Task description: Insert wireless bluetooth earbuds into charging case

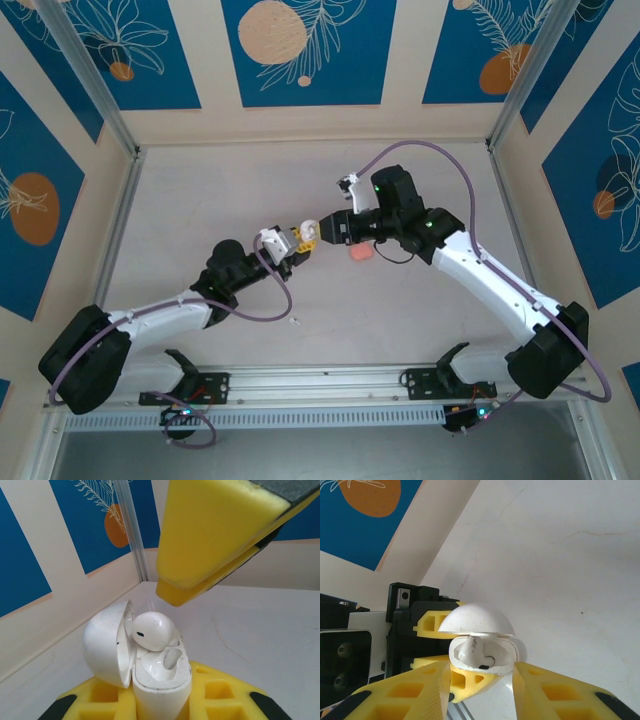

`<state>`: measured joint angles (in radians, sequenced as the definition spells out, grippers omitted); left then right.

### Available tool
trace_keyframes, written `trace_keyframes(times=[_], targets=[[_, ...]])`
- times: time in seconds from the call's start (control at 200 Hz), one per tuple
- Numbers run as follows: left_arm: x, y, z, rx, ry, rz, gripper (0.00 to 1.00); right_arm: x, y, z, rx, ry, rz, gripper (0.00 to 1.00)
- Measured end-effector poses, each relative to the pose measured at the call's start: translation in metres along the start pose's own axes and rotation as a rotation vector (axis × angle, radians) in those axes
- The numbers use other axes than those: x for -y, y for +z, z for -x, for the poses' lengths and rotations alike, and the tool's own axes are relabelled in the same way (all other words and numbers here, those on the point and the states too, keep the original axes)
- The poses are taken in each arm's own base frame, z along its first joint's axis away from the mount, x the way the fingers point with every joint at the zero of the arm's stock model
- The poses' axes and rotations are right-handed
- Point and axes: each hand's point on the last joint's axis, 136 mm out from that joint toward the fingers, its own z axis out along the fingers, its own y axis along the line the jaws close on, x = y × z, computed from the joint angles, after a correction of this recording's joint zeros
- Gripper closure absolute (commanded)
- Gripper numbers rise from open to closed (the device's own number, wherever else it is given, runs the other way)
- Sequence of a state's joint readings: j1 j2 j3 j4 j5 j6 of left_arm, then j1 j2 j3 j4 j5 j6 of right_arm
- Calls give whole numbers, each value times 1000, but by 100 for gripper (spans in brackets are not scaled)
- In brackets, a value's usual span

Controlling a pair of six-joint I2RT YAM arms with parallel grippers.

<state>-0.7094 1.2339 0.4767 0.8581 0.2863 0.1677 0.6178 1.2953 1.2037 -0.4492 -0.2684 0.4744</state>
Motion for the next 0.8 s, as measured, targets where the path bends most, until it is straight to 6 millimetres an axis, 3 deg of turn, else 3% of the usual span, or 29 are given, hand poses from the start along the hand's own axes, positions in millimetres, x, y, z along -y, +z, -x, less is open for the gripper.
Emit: trace_keyframes(times=[0.8], targets=[[0, -2, 2, 1, 0, 1, 82, -5, 14, -1, -36, -33, 3, 67]])
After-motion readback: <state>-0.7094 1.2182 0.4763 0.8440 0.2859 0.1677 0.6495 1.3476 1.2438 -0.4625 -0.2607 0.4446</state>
